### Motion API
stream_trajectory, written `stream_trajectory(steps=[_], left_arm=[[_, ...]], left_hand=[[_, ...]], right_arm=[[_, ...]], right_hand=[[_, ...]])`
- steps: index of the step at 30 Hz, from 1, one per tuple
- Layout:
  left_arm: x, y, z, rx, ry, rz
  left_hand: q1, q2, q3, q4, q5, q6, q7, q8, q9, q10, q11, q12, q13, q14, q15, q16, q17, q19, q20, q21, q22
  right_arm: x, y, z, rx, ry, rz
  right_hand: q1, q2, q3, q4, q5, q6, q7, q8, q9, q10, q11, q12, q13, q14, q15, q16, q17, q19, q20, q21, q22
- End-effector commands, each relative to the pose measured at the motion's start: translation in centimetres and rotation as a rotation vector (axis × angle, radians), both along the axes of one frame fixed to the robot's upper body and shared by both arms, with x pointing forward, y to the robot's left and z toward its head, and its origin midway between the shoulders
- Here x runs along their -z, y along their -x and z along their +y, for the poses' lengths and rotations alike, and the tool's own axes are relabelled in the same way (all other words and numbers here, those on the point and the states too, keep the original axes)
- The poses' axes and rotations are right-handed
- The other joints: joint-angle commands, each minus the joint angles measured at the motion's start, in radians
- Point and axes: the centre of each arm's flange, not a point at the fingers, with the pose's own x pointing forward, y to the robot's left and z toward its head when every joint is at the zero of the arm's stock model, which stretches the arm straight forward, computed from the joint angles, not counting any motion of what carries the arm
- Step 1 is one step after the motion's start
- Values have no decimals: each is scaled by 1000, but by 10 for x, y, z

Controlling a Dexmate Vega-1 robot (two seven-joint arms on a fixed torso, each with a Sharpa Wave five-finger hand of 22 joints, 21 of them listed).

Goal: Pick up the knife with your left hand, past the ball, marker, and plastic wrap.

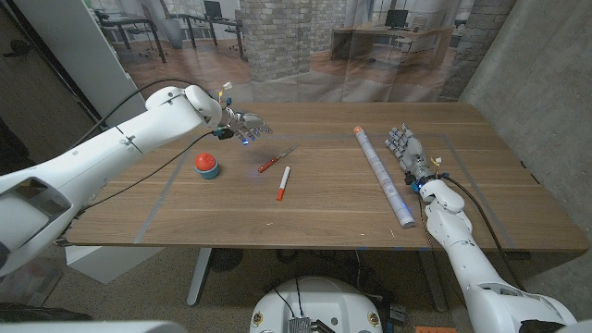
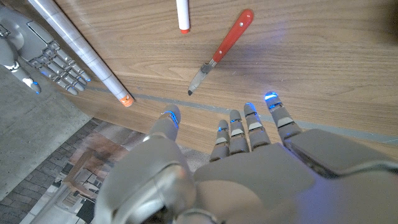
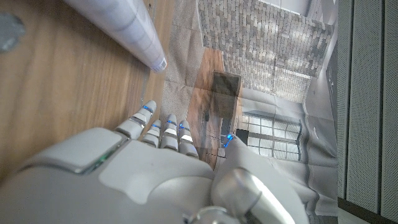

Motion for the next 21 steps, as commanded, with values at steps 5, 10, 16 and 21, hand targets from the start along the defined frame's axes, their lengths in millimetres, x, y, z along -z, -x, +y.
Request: stream_trajectory(steps=[5,10,16,21], left_arm=[[-17,0,-15,-65,-97,95],[-19,-3,-17,-78,-93,136],[-24,-13,-19,-79,-90,220],[-28,-18,-22,-84,-109,254]], left_hand=[[9,6,-13,-2,0,23,53,6,3,27,-7,15,8,30,-7,19,8,24,4,5,3],[7,4,-18,0,-1,28,55,6,3,34,-5,18,10,34,-8,22,10,32,4,8,3],[6,4,-24,1,-1,35,60,6,3,44,-2,23,12,42,-7,29,14,38,5,10,3],[8,6,-27,1,-1,41,63,5,3,50,-3,26,13,45,-7,33,17,41,6,11,4]], right_arm=[[-4,-21,-9,-52,30,3],[-4,-26,-13,-60,35,8],[-5,-31,-18,-66,33,17],[-5,-34,-20,-68,29,19]], right_hand=[[0,-3,2,-3,2,8,2,5,4,11,0,7,4,1,0,7,2,5,-5,5,5],[0,-4,2,-3,2,8,1,5,4,11,1,7,4,2,-1,7,2,5,-5,5,5],[0,-5,1,-4,3,9,0,5,4,13,1,7,4,3,-1,7,2,6,-5,5,5],[-1,-5,1,-4,3,9,0,5,4,13,2,7,4,3,-1,7,2,6,-5,5,5]])
